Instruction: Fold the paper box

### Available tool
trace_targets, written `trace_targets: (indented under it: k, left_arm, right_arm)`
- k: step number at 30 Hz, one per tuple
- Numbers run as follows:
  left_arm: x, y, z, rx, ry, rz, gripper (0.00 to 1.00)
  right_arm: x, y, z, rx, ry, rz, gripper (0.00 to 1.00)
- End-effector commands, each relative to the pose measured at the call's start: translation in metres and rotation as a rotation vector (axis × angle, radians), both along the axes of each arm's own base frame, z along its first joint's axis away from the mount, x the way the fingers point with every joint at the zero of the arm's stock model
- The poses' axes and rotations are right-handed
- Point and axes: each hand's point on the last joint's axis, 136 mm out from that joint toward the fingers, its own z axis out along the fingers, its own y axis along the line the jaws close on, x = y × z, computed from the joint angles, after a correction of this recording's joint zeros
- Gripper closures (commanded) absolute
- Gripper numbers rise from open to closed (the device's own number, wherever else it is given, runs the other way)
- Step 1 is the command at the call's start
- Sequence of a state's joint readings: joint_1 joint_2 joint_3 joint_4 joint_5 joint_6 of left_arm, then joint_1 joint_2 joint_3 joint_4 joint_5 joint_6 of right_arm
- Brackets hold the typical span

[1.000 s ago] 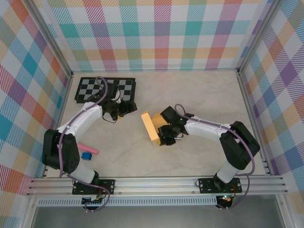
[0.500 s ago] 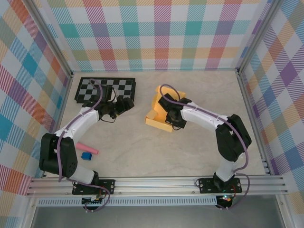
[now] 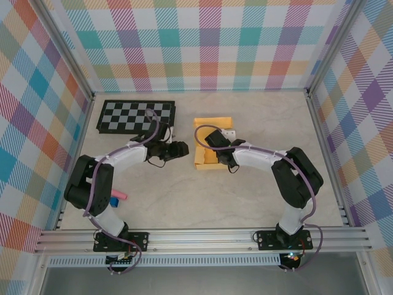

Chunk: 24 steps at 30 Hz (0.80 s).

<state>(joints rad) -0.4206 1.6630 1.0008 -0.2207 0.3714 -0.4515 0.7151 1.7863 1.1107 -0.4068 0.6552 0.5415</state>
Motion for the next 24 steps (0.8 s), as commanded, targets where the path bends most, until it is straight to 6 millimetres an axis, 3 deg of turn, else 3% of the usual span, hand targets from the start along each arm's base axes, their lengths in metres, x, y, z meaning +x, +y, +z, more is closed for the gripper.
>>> trace_targets:
  k: [1, 6, 11, 19, 24]
  left_arm:
    - [0.004, -0.016, 0.005, 0.002, -0.065, -0.055, 0.47]
    - [0.002, -0.022, -0.004, 0.027, -0.057, -0.087, 0.48]
    - [0.008, -0.036, 0.004, -0.026, -0.108, -0.109, 0.49]
    - [0.015, -0.05, -0.009, -0.024, -0.099, -0.127, 0.63]
    - [0.021, -0.055, -0.006, 0.023, -0.148, -0.125, 0.7]
  right_arm:
    - [0.009, 0.005, -0.001, -0.012, -0.043, -0.002, 0.93]
    - [0.013, 0.008, 0.0, 0.013, -0.056, -0.019, 0.93]
    - [0.016, 0.011, 0.0, 0.014, -0.061, -0.011, 0.93]
    - [0.018, 0.016, -0.008, 0.037, -0.057, -0.014, 0.93]
    - [0.021, 0.02, -0.012, 0.041, -0.047, -0.023, 0.93]
